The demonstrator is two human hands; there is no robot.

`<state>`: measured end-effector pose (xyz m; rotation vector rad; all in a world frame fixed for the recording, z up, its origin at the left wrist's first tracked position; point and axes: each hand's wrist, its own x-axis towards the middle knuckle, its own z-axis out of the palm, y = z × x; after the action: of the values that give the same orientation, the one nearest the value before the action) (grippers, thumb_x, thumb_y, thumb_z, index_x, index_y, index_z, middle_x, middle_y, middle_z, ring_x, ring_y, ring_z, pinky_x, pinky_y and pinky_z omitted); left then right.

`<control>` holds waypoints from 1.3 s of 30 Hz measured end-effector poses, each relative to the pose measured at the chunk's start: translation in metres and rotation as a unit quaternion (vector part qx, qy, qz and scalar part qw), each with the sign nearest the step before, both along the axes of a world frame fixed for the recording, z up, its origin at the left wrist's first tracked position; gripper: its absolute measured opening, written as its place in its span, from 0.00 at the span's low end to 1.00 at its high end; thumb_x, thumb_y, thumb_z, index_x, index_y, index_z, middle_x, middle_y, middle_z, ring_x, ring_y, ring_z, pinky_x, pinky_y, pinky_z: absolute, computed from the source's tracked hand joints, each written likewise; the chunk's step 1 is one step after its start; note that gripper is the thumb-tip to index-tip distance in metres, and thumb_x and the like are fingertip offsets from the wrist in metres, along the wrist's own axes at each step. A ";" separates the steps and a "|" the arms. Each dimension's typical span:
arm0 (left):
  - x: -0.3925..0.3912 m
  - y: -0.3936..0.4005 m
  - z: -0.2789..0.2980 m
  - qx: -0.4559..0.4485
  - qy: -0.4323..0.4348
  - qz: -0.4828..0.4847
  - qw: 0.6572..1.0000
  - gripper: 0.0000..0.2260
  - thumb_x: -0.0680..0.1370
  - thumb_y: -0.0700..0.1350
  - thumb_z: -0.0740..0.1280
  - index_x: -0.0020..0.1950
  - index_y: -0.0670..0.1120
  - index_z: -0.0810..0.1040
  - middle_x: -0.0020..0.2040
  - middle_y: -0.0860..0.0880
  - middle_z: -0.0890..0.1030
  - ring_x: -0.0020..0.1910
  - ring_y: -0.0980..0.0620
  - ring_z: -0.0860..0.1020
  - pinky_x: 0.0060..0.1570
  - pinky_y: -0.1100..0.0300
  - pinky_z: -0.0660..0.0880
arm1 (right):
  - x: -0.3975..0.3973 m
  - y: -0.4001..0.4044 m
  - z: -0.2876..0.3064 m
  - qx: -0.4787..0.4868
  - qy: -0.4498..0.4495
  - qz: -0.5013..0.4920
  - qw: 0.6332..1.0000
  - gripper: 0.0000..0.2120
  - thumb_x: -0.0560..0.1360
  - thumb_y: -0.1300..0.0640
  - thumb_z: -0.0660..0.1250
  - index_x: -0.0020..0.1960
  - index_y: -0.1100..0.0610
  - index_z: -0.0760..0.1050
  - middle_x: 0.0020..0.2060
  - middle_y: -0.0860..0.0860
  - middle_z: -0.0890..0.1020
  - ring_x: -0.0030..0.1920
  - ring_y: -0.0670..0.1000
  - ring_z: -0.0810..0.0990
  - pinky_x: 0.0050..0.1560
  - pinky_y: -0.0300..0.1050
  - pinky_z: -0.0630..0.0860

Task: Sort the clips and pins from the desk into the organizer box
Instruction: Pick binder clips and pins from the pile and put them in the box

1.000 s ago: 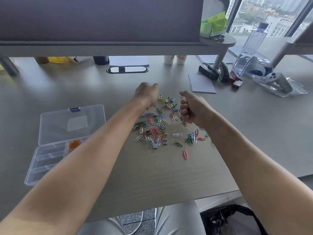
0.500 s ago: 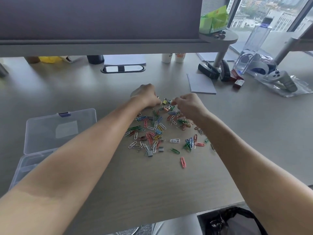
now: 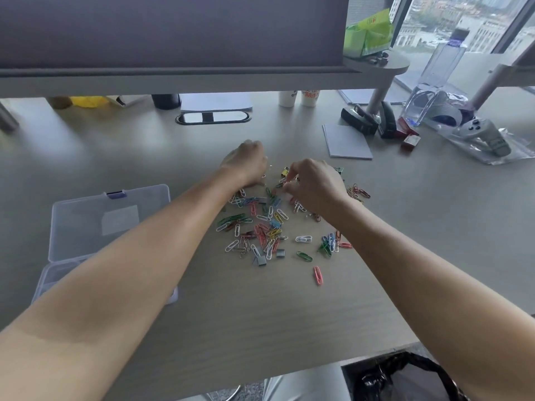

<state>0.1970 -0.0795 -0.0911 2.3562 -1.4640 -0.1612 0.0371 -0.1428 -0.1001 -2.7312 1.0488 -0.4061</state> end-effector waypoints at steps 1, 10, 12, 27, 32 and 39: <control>0.000 0.001 0.001 -0.007 -0.001 -0.001 1.000 0.13 0.83 0.45 0.56 0.59 0.36 0.73 0.59 0.37 0.75 0.55 0.39 0.76 0.51 0.51 0.70 | 0.001 0.001 0.000 -0.027 0.013 0.013 0.999 0.07 0.76 0.53 0.72 0.50 0.55 0.83 0.41 0.55 0.85 0.42 0.60 0.83 0.42 0.48 0.79; -0.007 0.012 0.010 -0.179 0.272 0.142 0.935 0.17 0.78 0.48 0.59 0.30 0.44 0.67 0.31 0.46 0.73 0.30 0.47 0.67 0.32 0.58 0.63 | -0.006 -0.004 -0.013 -0.158 -0.052 0.036 0.985 0.05 0.82 0.60 0.61 0.51 0.61 0.75 0.42 0.57 0.81 0.38 0.58 0.81 0.36 0.50 0.76; -0.011 0.015 0.013 -0.198 0.417 0.152 0.874 0.12 0.77 0.46 0.62 0.35 0.43 0.72 0.33 0.44 0.76 0.27 0.49 0.66 0.30 0.61 0.65 | -0.008 -0.007 -0.011 -0.034 -0.108 -0.048 0.992 0.13 0.81 0.53 0.55 0.48 0.59 0.74 0.41 0.56 0.79 0.39 0.58 0.77 0.39 0.50 0.73; -0.026 -0.007 -0.002 -0.101 0.176 0.045 0.978 0.06 0.74 0.43 0.71 0.50 0.45 0.84 0.40 0.49 0.81 0.39 0.50 0.78 0.38 0.62 0.71 | -0.011 -0.044 0.013 0.734 -0.459 -0.122 0.485 0.17 0.83 0.56 0.55 0.36 0.55 0.65 0.26 0.49 0.68 0.21 0.45 0.63 0.18 0.34 0.60; -0.028 -0.014 -0.005 -0.043 0.095 -0.011 0.995 0.11 0.73 0.45 0.74 0.55 0.47 0.84 0.42 0.49 0.79 0.42 0.49 0.77 0.38 0.62 0.68 | -0.008 -0.051 0.011 0.619 -0.384 -0.168 0.664 0.13 0.83 0.66 0.52 0.52 0.62 0.75 0.28 0.49 0.69 0.20 0.43 0.62 0.19 0.35 0.57; -0.020 -0.021 -0.007 -0.053 0.078 -0.006 0.996 0.05 0.75 0.45 0.72 0.48 0.46 0.84 0.41 0.48 0.80 0.41 0.49 0.77 0.41 0.60 0.68 | -0.004 -0.062 0.004 0.374 -0.262 -0.141 0.878 0.10 0.81 0.62 0.63 0.49 0.63 0.83 0.31 0.52 0.77 0.25 0.47 0.68 0.24 0.38 0.63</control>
<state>0.1775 -0.1006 -0.0979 2.1994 -1.3779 -0.2577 0.0335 -0.2051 -0.0960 -1.6637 1.1289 -0.5849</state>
